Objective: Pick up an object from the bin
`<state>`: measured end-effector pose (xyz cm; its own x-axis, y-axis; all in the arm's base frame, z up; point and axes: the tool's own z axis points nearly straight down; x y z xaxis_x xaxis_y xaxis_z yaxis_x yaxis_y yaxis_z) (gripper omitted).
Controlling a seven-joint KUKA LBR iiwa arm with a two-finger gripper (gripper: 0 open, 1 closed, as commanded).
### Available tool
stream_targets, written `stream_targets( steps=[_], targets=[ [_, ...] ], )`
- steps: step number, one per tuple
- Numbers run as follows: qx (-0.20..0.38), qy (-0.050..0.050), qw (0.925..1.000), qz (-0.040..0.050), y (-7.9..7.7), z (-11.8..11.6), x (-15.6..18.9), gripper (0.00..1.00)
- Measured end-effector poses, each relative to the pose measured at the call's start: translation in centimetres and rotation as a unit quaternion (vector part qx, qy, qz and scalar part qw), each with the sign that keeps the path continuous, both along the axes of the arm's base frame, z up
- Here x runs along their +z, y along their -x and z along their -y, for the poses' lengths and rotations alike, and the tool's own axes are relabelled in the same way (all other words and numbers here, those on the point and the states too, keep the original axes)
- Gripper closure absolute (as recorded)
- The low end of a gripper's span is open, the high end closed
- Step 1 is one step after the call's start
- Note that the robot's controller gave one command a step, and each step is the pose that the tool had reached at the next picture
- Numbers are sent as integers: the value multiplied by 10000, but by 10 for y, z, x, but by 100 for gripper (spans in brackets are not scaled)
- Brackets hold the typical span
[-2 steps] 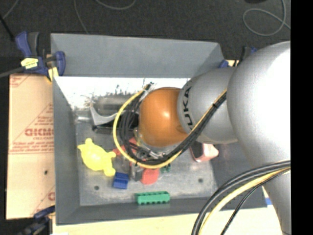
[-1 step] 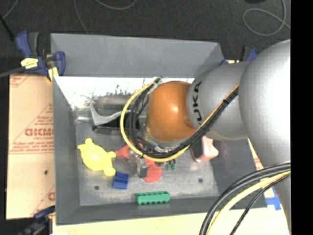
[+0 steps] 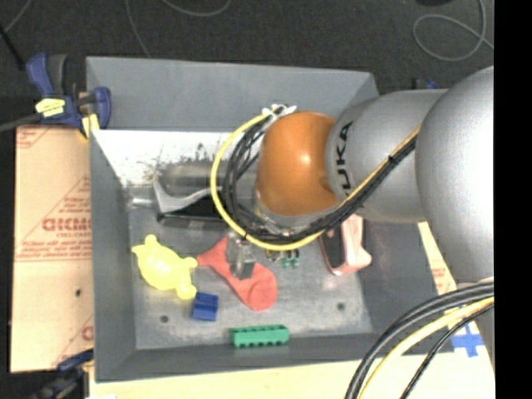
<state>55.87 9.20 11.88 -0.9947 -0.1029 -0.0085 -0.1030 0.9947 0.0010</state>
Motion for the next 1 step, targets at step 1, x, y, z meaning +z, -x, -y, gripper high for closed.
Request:
stream_targets(
  steps=[1],
  targets=[
    [-900,-18,9959,-34,-8,-12,13,0]
  ],
)
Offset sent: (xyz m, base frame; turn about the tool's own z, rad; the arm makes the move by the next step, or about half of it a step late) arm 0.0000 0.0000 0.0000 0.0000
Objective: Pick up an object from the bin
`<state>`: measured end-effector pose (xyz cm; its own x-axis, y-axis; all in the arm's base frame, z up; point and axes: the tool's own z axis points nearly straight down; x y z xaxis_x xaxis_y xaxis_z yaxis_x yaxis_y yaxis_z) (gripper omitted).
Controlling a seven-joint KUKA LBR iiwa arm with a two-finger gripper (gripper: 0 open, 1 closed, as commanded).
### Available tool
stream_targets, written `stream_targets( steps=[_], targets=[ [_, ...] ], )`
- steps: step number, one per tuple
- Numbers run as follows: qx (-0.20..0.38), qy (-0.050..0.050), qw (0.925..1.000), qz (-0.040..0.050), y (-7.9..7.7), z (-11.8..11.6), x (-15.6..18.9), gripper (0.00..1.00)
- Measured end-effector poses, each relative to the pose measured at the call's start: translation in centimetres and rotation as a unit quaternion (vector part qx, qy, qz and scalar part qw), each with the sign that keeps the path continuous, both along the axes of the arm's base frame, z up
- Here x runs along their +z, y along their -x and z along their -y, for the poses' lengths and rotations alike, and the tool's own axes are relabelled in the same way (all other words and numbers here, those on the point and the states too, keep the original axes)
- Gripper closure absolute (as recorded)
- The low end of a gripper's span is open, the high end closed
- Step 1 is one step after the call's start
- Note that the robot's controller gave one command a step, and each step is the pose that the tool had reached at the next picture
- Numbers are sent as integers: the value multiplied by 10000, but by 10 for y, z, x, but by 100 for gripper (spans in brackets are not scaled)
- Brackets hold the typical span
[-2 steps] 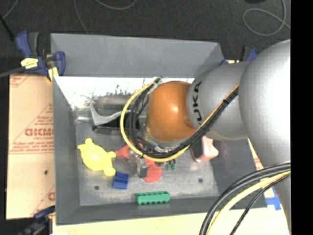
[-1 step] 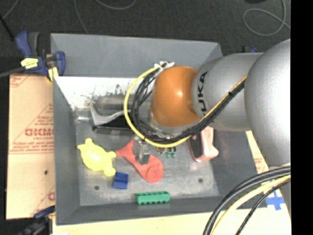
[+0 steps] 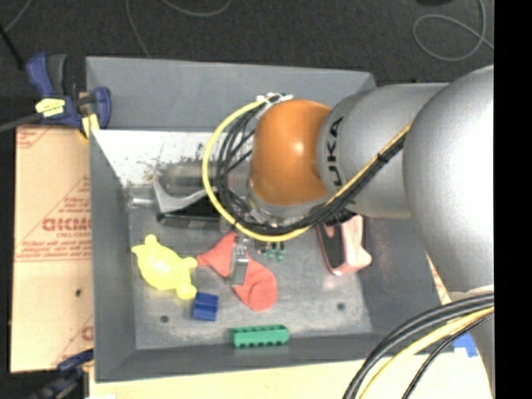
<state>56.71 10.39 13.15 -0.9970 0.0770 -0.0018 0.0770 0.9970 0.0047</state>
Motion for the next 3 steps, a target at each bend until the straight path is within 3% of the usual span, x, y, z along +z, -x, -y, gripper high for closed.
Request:
stream_targets(
  steps=[1,2,3],
  targets=[
    [-154,-5,9999,-3,-1,-3,3,0],
    [-1842,-5,9829,-3,21,31,-61,100],
    [-1842,-5,9829,-2,21,31,-61,100]
  ],
)
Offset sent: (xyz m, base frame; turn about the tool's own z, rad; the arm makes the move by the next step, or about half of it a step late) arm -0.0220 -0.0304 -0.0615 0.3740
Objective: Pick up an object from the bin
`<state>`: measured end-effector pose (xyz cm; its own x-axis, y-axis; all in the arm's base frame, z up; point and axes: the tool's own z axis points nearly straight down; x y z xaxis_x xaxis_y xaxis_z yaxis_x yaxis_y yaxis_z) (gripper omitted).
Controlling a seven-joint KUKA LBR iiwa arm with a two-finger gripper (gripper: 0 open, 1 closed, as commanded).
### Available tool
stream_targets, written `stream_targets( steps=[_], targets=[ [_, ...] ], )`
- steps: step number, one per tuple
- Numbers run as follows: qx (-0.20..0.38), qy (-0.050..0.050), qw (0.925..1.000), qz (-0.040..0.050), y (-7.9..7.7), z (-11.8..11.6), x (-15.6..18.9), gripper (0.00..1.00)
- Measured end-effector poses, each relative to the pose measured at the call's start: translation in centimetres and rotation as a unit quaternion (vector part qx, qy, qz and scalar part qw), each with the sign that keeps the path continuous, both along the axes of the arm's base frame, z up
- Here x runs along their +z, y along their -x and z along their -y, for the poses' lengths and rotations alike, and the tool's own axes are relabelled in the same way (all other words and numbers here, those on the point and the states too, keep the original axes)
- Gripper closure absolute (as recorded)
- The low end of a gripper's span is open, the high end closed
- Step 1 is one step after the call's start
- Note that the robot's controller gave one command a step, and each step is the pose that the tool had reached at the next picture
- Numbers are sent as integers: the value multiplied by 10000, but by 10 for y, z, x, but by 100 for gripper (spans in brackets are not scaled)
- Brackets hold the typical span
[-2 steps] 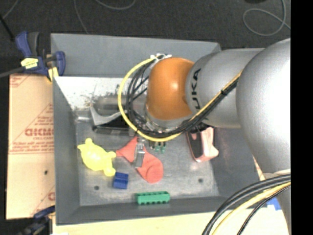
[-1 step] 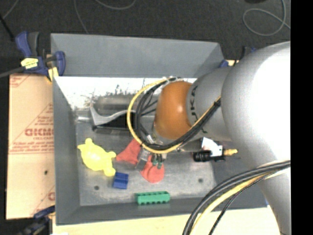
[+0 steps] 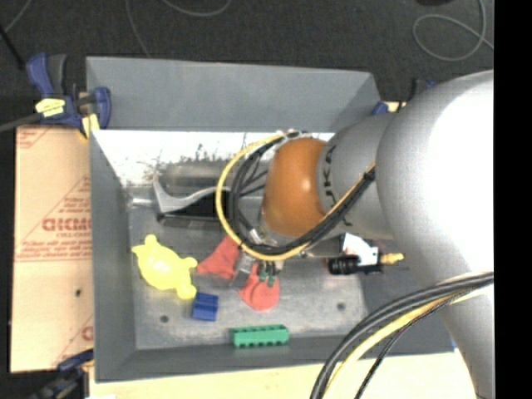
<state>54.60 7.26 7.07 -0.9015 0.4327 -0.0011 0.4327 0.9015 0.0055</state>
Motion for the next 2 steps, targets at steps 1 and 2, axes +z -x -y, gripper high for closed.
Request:
stream_targets(
  steps=[1,2],
  targets=[
    [59,3,10000,10,5,10,86,100],
    [60,4,10000,10,5,10,86,100]
  ],
)
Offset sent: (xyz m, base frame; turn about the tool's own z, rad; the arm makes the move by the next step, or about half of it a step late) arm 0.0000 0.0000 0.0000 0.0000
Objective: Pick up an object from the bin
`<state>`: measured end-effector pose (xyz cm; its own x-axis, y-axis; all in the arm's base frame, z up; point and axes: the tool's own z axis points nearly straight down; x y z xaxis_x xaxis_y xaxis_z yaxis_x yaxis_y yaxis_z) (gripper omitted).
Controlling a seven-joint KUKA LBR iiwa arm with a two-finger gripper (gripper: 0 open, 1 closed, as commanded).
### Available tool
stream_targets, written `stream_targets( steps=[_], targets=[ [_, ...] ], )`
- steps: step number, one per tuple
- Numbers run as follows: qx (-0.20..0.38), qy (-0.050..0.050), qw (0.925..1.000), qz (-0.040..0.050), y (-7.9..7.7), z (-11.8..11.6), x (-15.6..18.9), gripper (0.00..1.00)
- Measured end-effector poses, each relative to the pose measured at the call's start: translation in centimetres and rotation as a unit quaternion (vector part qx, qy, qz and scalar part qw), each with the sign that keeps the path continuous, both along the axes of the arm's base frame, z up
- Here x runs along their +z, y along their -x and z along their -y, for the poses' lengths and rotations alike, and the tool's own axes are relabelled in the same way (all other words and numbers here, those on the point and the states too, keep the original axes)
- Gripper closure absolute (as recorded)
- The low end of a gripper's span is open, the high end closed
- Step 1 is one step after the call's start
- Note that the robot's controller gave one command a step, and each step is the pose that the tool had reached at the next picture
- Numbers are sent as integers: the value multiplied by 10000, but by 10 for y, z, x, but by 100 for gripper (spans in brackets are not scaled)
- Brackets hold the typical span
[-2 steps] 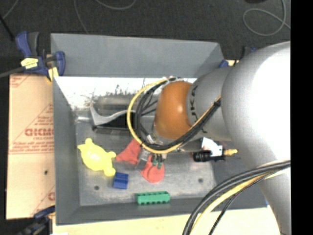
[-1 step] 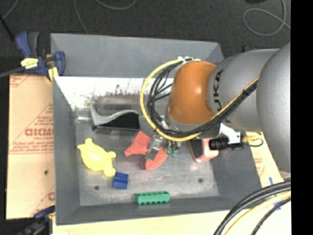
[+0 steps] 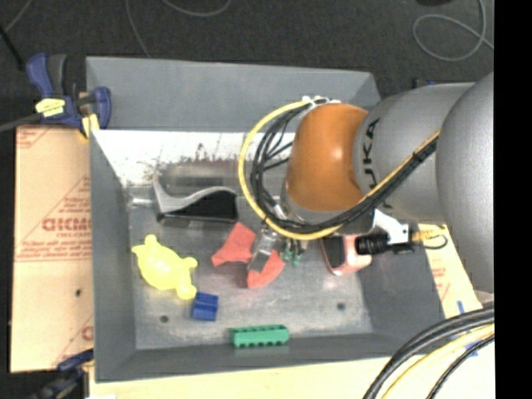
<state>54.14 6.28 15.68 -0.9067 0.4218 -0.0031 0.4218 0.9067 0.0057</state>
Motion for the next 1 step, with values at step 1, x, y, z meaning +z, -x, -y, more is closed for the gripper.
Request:
stream_targets(
  steps=[1],
  targets=[
    [29,5,10000,13,11,7,91,100]
  ],
)
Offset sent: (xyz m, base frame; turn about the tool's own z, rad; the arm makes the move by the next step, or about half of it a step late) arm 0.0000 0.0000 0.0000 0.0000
